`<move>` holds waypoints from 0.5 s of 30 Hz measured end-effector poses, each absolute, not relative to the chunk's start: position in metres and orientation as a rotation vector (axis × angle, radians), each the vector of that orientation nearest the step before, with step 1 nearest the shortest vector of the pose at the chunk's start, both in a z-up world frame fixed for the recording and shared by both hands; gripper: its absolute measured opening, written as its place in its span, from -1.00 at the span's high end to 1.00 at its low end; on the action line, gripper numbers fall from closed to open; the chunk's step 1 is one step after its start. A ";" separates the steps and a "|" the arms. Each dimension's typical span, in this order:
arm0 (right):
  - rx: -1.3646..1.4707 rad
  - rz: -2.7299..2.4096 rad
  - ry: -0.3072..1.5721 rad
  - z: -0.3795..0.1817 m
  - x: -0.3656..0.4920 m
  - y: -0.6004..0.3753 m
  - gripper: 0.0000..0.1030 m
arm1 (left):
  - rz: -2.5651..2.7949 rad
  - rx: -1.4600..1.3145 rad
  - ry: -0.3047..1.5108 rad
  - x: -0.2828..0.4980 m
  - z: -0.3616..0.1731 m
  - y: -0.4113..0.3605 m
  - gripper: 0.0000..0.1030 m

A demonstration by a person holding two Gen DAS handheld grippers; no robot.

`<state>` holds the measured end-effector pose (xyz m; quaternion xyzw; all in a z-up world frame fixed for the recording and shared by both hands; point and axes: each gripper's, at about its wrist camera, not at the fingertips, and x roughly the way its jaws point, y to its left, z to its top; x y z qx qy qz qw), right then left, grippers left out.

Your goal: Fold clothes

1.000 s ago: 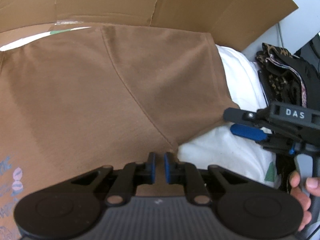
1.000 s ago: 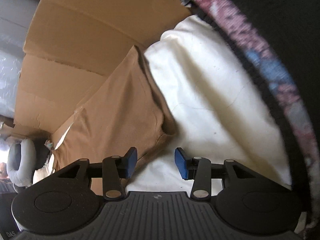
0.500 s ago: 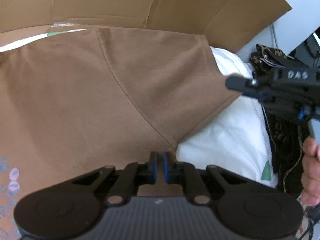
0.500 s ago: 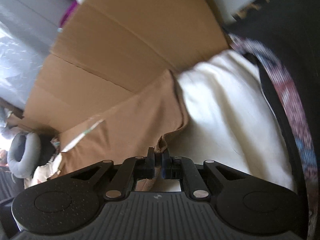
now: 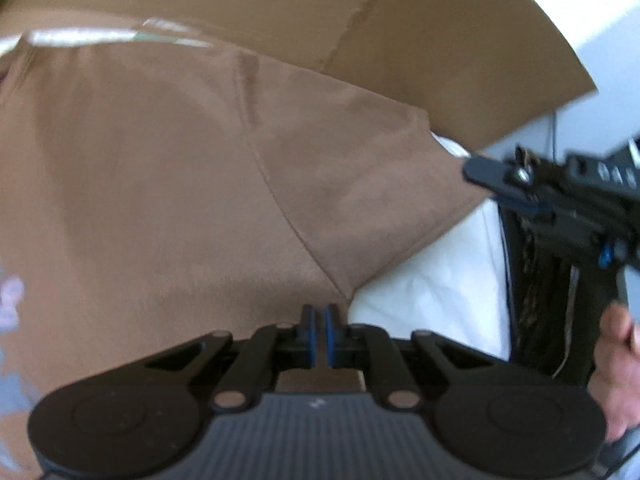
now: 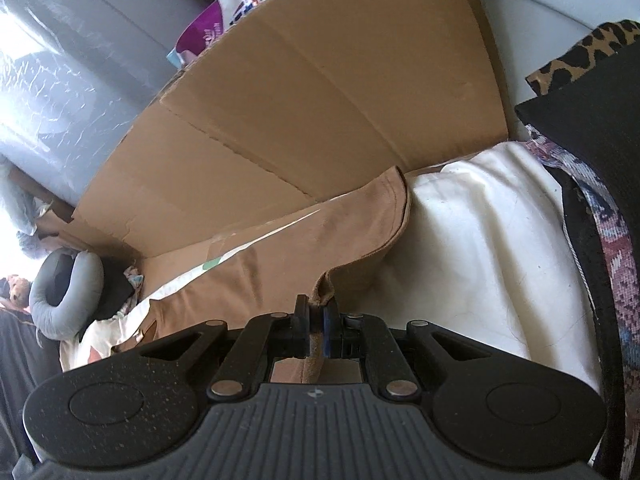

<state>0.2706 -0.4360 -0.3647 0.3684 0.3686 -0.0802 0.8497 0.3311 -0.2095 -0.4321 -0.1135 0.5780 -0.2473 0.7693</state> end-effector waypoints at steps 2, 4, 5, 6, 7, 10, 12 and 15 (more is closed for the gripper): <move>0.771 -0.163 0.784 -0.364 0.272 -0.435 0.93 | -0.510 -0.310 1.267 0.332 -0.438 -0.205 0.91; 0.768 -0.152 0.789 -0.362 0.273 -0.434 0.92 | -0.493 -0.351 1.275 0.332 -0.443 -0.203 0.91; 0.766 -0.144 0.792 -0.360 0.274 -0.432 0.92 | -0.486 -0.366 1.277 0.332 -0.445 -0.202 0.92; 0.764 -0.135 0.794 -0.359 0.274 -0.430 0.92 | -0.480 -0.381 1.280 0.331 -0.446 -0.202 0.92; 0.760 -0.123 0.797 -0.357 0.275 -0.428 0.92 | -0.474 -0.398 1.284 0.332 -0.448 -0.201 0.93; 0.739 -0.081 0.805 -0.351 0.277 -0.419 0.92 | -0.441 -0.519 1.305 0.334 -0.457 -0.192 0.99; 0.729 -0.051 0.810 -0.348 0.278 -0.412 0.93 | -0.420 -0.600 1.317 0.335 -0.462 -0.187 1.00; 0.714 -0.017 0.820 -0.344 0.280 -0.404 0.93 | -0.402 -0.661 1.323 0.334 -0.467 -0.184 1.00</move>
